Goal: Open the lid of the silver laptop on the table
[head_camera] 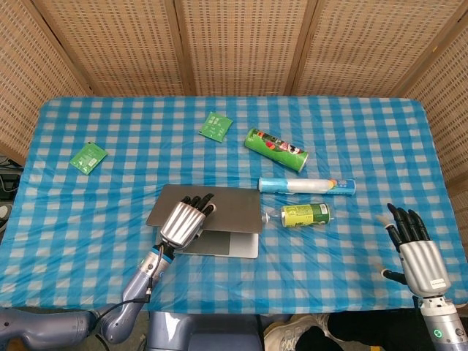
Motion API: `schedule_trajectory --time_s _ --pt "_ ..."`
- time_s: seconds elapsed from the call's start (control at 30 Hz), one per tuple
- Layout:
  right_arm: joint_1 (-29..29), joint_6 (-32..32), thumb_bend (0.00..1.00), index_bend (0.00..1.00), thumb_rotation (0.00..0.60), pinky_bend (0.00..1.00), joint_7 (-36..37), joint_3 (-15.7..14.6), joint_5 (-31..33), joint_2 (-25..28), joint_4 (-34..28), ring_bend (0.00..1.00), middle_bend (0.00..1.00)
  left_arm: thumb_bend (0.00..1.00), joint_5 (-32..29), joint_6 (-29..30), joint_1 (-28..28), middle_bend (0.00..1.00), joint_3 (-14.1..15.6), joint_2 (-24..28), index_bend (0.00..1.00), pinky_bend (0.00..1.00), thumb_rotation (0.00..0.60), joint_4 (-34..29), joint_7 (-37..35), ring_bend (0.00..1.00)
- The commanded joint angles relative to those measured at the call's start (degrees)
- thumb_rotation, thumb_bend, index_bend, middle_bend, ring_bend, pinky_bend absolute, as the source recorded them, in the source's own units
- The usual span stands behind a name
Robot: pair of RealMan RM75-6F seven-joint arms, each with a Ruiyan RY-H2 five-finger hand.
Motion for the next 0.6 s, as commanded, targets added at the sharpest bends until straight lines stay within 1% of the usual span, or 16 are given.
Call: schedule_trajectory --time_s 0.03,0.1,0.2,0.3,0.4,0.53,0.6 --pt "3.1 -2.9 0.46 0.26 0.6 0.06 -0.7 -1.9 -5.3 -0.8 2.1 0.03 0.14 0.55 0.2 0.0 -0.6 0.24 -0.1 -0.4 0.4 0.45 0.6 0.7 -1.5 0.35" --pt "4.9 -4.7 0.59 0.26 0.6 0.12 -0.4 -2.9 -8.0 -1.0 2.7 0.06 0.17 0.55 0.6 0.1 -1.0 0.24 -0.1 -0.6 0.4 0.45 0.6 1.3 -2.1 0.35" --pt "8.0 -8.4 0.69 0.27 0.6 0.14 1.0 -4.5 -11.2 -0.9 2.6 0.08 0.19 0.55 0.5 0.0 -1.6 0.26 -0.2 -0.8 0.42 0.45 0.6 1.5 -2.2 0.36" --pt "11.1 -12.3 0.74 0.27 0.6 0.2 4.2 -6.0 -13.4 -0.9 1.7 0.1 0.2 0.55 0.3 0.0 -2.0 0.27 -0.3 -0.8 0.43 0.45 0.6 1.1 -2.4 0.38" --pt "13.2 -14.5 0.78 0.26 0.6 0.23 6.2 -6.7 -14.5 -1.0 1.2 0.1 0.2 0.55 0.2 0.0 -2.3 0.27 -0.3 -0.6 0.43 0.45 0.6 0.6 -2.2 0.38" --pt "16.3 -18.1 0.82 0.25 0.6 0.24 4.8 -6.9 -15.9 -1.9 1.3 0.11 0.2 0.55 0.1 0.3 -2.8 0.27 -0.3 -0.2 0.43 0.45 0.6 0.0 -1.5 0.38" --pt "18.3 -21.0 0.85 0.25 0.6 0.24 4.2 -6.7 -15.9 -2.7 1.2 0.12 0.19 0.55 -0.1 0.4 -2.9 0.27 -0.3 -0.1 0.43 0.45 0.6 -0.5 -1.4 0.38"
